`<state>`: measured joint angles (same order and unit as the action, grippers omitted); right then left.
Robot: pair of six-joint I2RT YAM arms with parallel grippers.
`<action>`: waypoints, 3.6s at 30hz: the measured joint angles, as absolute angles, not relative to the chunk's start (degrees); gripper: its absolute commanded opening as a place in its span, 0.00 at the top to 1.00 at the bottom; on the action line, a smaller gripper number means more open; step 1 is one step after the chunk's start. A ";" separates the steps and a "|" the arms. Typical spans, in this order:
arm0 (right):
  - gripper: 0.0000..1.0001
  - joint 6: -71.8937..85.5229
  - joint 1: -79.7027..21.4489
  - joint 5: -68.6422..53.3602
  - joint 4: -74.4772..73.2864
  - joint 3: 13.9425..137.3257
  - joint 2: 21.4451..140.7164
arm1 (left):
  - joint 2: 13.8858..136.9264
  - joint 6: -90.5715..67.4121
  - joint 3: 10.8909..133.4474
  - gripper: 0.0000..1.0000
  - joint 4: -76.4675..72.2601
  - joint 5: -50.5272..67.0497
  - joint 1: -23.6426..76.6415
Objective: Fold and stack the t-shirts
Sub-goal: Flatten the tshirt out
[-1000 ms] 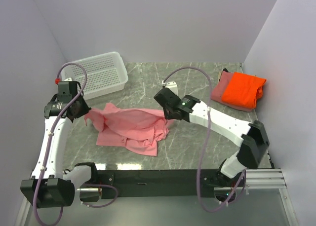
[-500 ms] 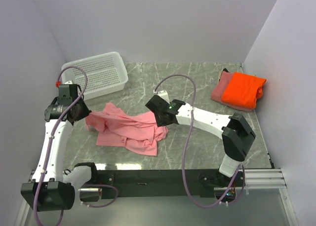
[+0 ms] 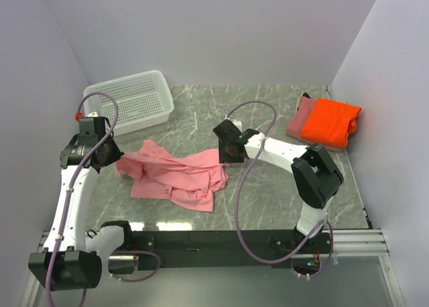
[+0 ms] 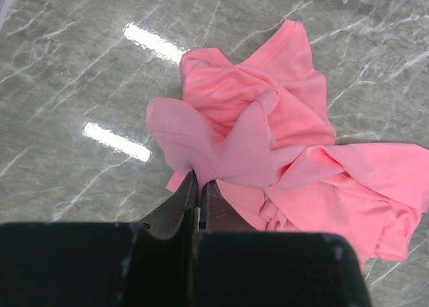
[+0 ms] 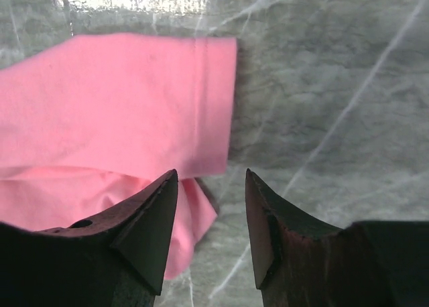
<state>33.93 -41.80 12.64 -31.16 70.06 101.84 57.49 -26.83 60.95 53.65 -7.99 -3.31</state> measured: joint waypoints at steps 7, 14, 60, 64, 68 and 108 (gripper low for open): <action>0.51 35.00 -41.43 9.41 -28.91 70.98 107.55 | 56.07 -26.81 60.34 1.00 54.37 -8.88 -3.31; 0.56 36.69 -40.58 8.32 -27.75 70.67 108.55 | 56.29 -26.79 60.10 0.99 54.37 -8.88 -3.31; 1.00 23.18 -25.39 17.58 -52.97 106.19 84.12 | 70.24 -28.12 92.14 0.99 47.83 -1.10 -3.11; 1.00 19.92 -25.12 17.43 -55.31 116.55 85.43 | 72.20 -28.12 99.29 0.99 46.30 1.10 -1.43; 1.00 17.56 -25.08 16.32 -56.80 119.98 83.20 | 70.83 -28.23 101.03 0.99 47.11 2.76 1.17; 1.00 12.08 -24.36 12.58 -58.19 102.08 59.57 | 69.41 -23.66 97.19 0.99 46.94 15.99 9.76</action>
